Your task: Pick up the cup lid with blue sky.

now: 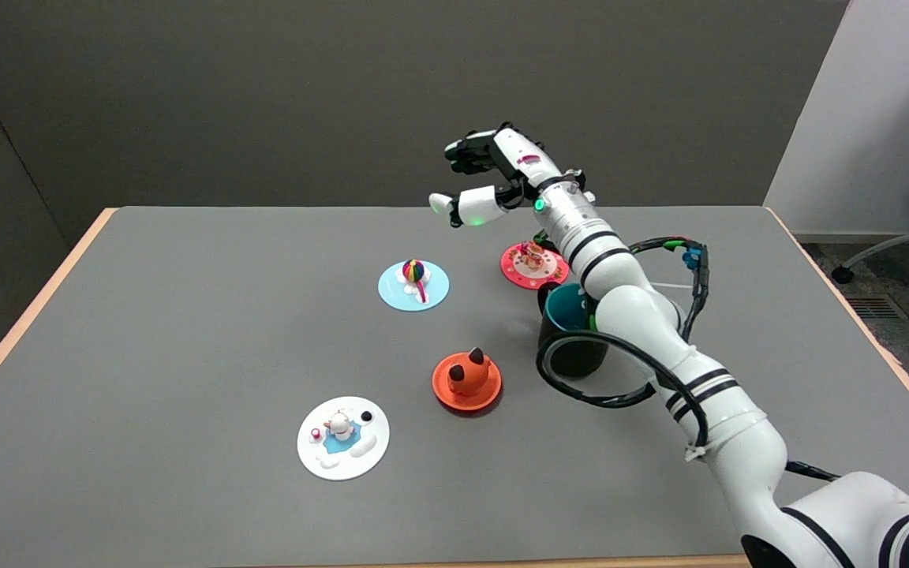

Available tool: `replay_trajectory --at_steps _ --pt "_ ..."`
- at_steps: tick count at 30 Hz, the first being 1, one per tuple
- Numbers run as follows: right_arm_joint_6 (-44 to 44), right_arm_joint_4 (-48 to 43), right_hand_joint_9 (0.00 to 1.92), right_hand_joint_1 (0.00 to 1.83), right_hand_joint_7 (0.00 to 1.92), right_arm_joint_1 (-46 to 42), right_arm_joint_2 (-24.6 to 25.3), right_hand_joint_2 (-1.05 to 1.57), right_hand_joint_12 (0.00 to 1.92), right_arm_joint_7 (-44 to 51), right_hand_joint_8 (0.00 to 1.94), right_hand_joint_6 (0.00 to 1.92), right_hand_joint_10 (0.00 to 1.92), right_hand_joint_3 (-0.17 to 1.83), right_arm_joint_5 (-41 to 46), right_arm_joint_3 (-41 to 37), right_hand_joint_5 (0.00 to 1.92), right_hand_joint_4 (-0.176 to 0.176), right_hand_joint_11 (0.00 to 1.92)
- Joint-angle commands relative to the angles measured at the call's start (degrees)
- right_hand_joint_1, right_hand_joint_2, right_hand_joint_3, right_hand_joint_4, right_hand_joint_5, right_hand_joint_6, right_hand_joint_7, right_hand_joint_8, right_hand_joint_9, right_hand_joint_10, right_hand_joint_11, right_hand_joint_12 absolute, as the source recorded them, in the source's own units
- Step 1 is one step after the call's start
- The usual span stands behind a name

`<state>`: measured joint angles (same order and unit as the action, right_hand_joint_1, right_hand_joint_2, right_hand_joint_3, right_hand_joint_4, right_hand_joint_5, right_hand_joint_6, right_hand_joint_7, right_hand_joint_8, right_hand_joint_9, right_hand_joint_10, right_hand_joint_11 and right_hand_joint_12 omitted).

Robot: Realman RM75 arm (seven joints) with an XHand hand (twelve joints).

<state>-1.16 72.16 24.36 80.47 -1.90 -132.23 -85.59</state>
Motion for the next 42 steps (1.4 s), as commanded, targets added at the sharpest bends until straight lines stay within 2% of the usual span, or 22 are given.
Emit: replay_trajectory --at_steps 1,3,9,17,22,26,30,33,34,35,42 --pt "4.9 -1.4 0.71 0.71 0.80 -0.9 -0.3 0.45 0.87 7.8 0.22 0.21 0.25 0.82 -0.2 -7.0 0.70 -0.176 0.33" --pt "6.4 0.4 0.72 0.72 0.79 -2.2 -0.5 0.49 0.89 8.1 0.23 0.23 0.24 0.74 -0.8 -8.0 0.71 -0.176 0.33" --pt "7.5 7.3 0.74 0.74 0.80 -4.9 -0.8 0.50 0.92 8.1 0.24 0.25 0.24 0.74 -0.8 -6.3 0.73 -0.176 0.33" --pt "8.5 12.8 0.75 0.75 0.81 -6.3 -3.1 0.51 0.95 7.5 0.24 0.26 0.25 0.75 -0.8 3.6 0.74 -0.176 0.33" --pt "8.6 9.6 0.75 0.75 0.80 -3.9 -3.8 0.50 0.95 8.0 0.23 0.26 0.25 0.75 -1.3 8.7 0.74 -0.176 0.32" --pt "8.9 3.7 0.74 0.75 0.80 -0.8 -4.1 0.50 0.94 7.9 0.23 0.25 0.24 0.76 -2.8 12.3 0.74 -0.176 0.31" --pt "8.7 -1.8 0.73 0.76 0.80 2.4 -3.9 0.46 0.89 7.7 0.22 0.24 0.25 0.82 -2.8 14.8 0.74 -0.176 0.31" --pt "8.6 -4.8 0.73 0.75 0.79 4.9 -3.8 0.49 0.89 8.0 0.23 0.25 0.24 0.77 -2.8 16.0 0.73 -0.176 0.31" --pt "8.6 -6.1 0.72 0.76 0.80 5.8 -3.8 0.46 0.87 8.0 0.22 0.24 0.25 0.83 -2.8 16.3 0.74 -0.175 0.31" --pt "8.6 -6.7 0.72 0.75 0.79 6.2 -3.7 0.49 0.88 8.0 0.23 0.25 0.24 0.78 -2.8 16.5 0.73 -0.174 0.31" --pt "8.7 -8.0 0.63 0.75 0.66 8.8 -3.6 0.40 0.69 8.1 0.20 0.21 0.22 0.85 -4.4 19.0 0.63 -0.154 0.35"
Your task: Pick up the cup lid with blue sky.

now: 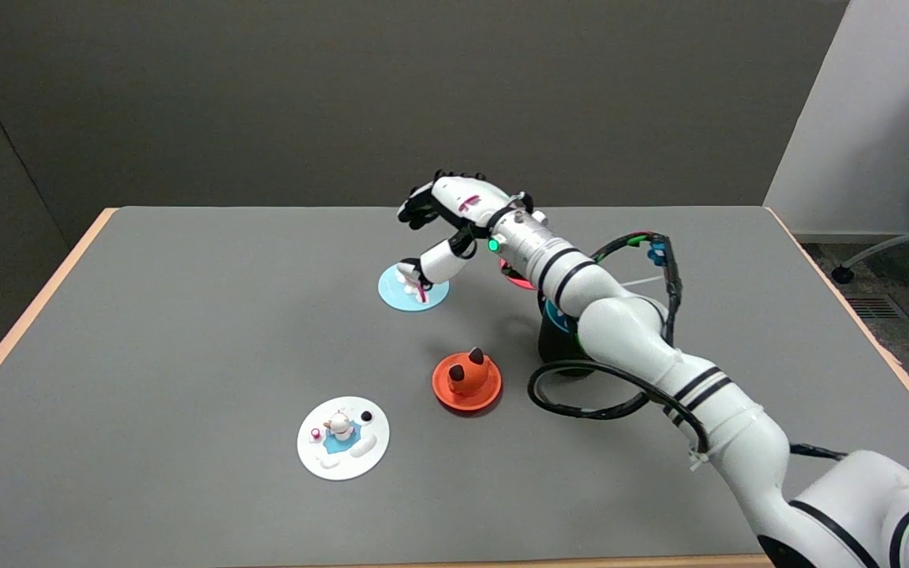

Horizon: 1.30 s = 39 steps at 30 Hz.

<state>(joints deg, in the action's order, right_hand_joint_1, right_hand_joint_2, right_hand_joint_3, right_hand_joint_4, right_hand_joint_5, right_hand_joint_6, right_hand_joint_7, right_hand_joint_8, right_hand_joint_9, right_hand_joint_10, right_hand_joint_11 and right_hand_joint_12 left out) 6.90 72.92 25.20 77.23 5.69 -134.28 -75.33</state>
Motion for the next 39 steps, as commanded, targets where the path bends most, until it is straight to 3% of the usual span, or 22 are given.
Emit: replay_trajectory --at_steps 1,16,26,39 --pt "0.6 -8.8 0.62 0.74 0.65 8.3 -0.5 0.40 0.67 0.5 0.21 0.21 0.22 0.84 -2.3 9.1 0.62 -0.155 0.35" --pt "3.3 -11.8 0.50 0.75 0.54 11.2 -1.5 0.34 0.48 4.1 0.18 0.20 0.20 0.88 -3.3 14.7 0.59 -0.139 0.35" --pt "5.0 -14.4 0.52 0.77 0.61 13.8 -0.9 0.41 0.41 4.5 0.20 0.22 0.20 0.87 -3.4 13.5 0.68 -0.137 0.36" --pt "4.4 -19.6 0.52 0.77 0.60 14.5 0.5 0.41 0.42 7.3 0.19 0.21 0.20 0.88 -3.4 8.0 0.65 -0.131 0.36"
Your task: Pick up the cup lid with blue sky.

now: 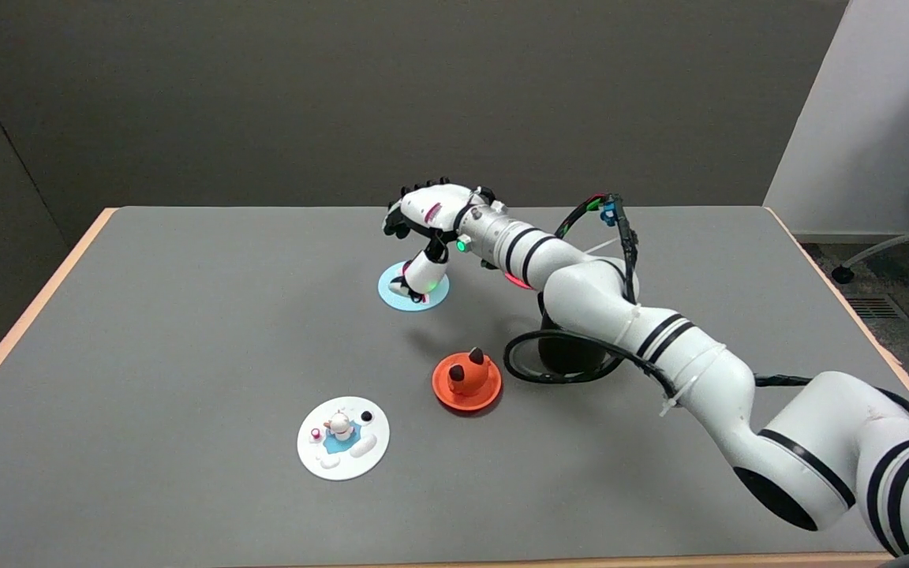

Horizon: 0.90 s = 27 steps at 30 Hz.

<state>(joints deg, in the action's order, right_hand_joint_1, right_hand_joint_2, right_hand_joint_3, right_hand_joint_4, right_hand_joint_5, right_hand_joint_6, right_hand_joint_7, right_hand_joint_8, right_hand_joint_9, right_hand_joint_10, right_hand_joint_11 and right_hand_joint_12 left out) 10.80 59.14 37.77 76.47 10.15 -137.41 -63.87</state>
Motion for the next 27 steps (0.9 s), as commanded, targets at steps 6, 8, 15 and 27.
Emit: replay_trajectory --at_steps 6,8,15,27 --pt "0.5 -9.6 0.53 0.77 0.62 2.7 2.2 0.43 0.43 2.9 0.20 0.22 0.20 0.87 -0.3 -2.8 0.68 -0.138 0.36" --pt "0.4 -10.6 0.53 0.77 0.63 2.9 2.4 0.44 0.43 2.9 0.20 0.22 0.20 0.87 -0.3 -2.8 0.69 -0.140 0.36" --pt "0.4 -12.1 0.53 0.76 0.64 3.7 2.7 0.46 0.44 2.9 0.20 0.23 0.20 0.85 -0.1 -2.6 0.72 -0.148 0.36" --pt "0.5 -13.5 0.55 0.76 0.68 4.3 3.0 0.49 0.45 2.7 0.21 0.24 0.20 0.83 0.0 -2.4 0.73 -0.156 0.36"
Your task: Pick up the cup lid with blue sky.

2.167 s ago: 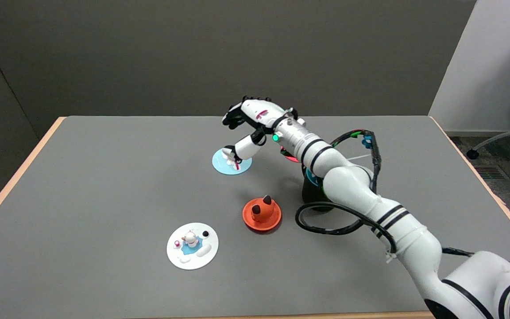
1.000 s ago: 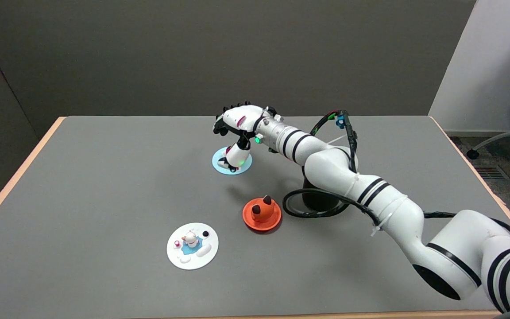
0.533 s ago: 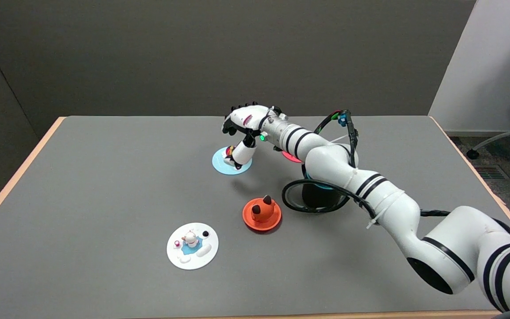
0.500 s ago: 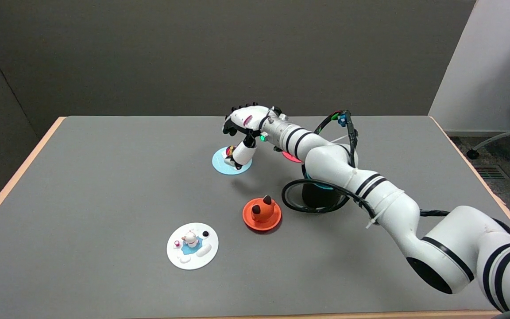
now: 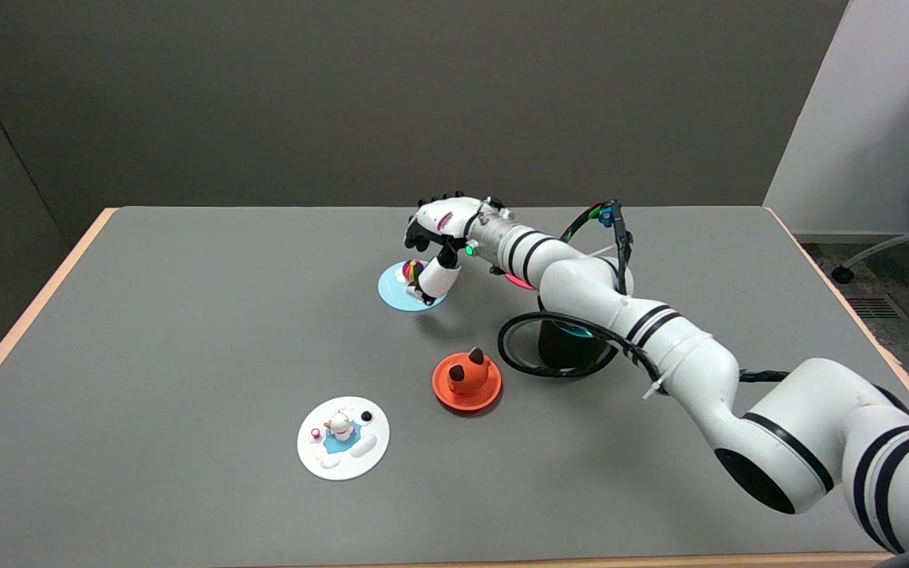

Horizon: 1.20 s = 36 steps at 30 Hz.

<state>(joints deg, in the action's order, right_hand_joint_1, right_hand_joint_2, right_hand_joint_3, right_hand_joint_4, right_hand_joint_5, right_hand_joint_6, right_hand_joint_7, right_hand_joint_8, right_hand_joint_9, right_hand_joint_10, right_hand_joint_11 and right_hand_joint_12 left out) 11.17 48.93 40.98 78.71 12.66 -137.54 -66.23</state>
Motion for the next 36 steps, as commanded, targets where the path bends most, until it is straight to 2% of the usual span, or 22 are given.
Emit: replay_trajectory --at_steps 1,7,9,31,36 --pt "0.1 -3.3 0.55 0.77 0.69 1.1 0.8 0.49 0.45 0.3 0.21 0.24 0.20 0.82 0.1 0.0 0.73 -0.156 0.36" --pt "0.1 -3.3 0.58 0.81 0.74 1.2 1.2 0.51 0.50 0.3 0.21 0.27 0.20 0.83 -0.2 0.0 0.76 -0.175 0.35" --pt "0.1 -3.2 0.57 0.82 0.74 1.3 1.3 0.57 0.44 0.3 0.24 0.28 0.21 0.74 -0.2 0.0 0.77 -0.176 0.38" --pt "-0.5 -3.2 0.52 0.89 0.61 0.9 1.4 0.68 0.49 0.4 0.63 0.33 0.29 0.65 -1.1 -0.1 0.82 -0.176 0.39" --pt "-0.6 -3.2 0.50 0.92 0.55 0.6 1.4 0.67 0.54 0.4 0.75 0.31 0.32 0.69 -1.1 -0.3 0.85 -0.176 0.38"
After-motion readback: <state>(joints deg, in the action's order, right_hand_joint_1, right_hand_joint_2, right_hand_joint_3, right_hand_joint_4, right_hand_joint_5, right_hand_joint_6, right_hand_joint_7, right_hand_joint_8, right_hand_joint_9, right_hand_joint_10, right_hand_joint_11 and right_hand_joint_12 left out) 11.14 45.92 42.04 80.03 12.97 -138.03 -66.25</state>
